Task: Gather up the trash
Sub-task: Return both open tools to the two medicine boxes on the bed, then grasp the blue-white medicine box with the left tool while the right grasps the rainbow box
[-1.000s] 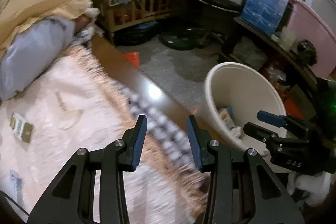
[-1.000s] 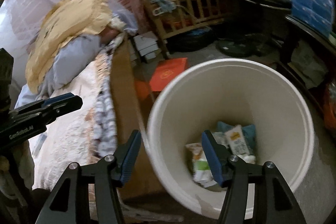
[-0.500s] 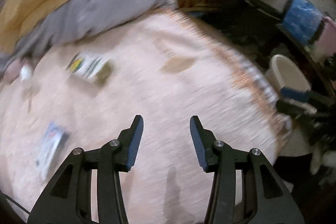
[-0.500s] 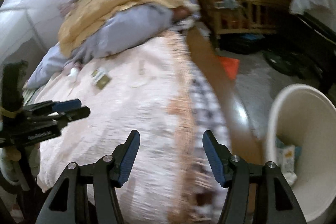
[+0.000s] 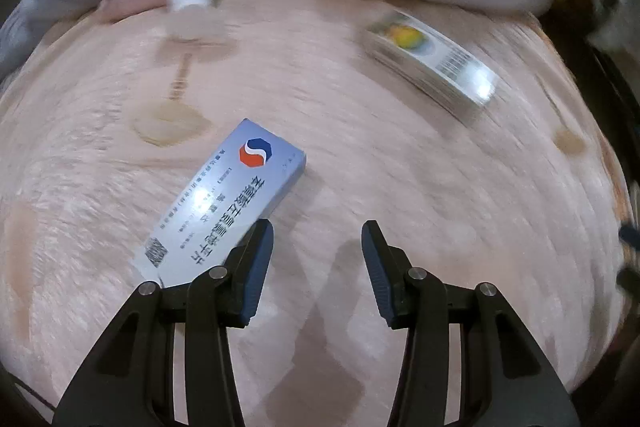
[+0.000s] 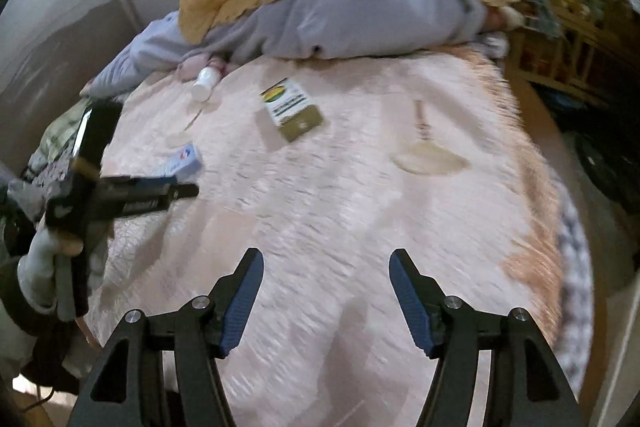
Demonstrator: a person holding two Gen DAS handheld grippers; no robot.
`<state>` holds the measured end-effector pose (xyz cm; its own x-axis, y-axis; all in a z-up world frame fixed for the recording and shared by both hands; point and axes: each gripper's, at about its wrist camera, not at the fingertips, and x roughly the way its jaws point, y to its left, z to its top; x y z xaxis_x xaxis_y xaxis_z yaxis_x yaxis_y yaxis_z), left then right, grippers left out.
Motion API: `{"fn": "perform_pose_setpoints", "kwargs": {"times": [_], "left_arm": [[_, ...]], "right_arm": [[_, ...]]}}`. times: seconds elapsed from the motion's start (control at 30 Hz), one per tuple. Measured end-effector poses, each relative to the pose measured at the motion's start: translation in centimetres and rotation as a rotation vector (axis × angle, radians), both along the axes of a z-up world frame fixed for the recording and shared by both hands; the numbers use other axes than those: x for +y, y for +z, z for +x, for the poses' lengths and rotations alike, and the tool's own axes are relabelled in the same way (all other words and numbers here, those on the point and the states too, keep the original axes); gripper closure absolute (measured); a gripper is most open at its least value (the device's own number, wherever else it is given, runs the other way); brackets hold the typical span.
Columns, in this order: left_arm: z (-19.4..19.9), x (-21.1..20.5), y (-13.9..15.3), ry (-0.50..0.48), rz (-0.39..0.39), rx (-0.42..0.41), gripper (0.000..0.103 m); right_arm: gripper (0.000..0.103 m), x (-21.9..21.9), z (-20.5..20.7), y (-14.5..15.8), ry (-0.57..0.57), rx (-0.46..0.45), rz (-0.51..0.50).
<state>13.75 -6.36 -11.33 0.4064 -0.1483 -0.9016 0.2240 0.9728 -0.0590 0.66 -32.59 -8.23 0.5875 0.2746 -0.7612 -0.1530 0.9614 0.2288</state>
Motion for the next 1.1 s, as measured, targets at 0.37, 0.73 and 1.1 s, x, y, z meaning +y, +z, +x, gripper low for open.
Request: {"fn": "perform_pose_setpoints", "kwargs": {"times": [0.37,0.73,1.1], "left_arm": [[-0.2,6.2,4.1,0.035,-0.158,-0.028,0.045],[3.4,7.2,0.7,0.04,-0.022,-0.019,0.044],[4.0,5.3,-0.3,0.036,0.032,-0.013,0.05]], "right_arm": [[0.025,5.3,11.8,0.5,0.1,-0.025,-0.063],[0.024,9.7,21.6,-2.4,0.18,0.033,-0.225],[0.05,9.3,19.7,-3.6,0.168,0.013,-0.184]]}}
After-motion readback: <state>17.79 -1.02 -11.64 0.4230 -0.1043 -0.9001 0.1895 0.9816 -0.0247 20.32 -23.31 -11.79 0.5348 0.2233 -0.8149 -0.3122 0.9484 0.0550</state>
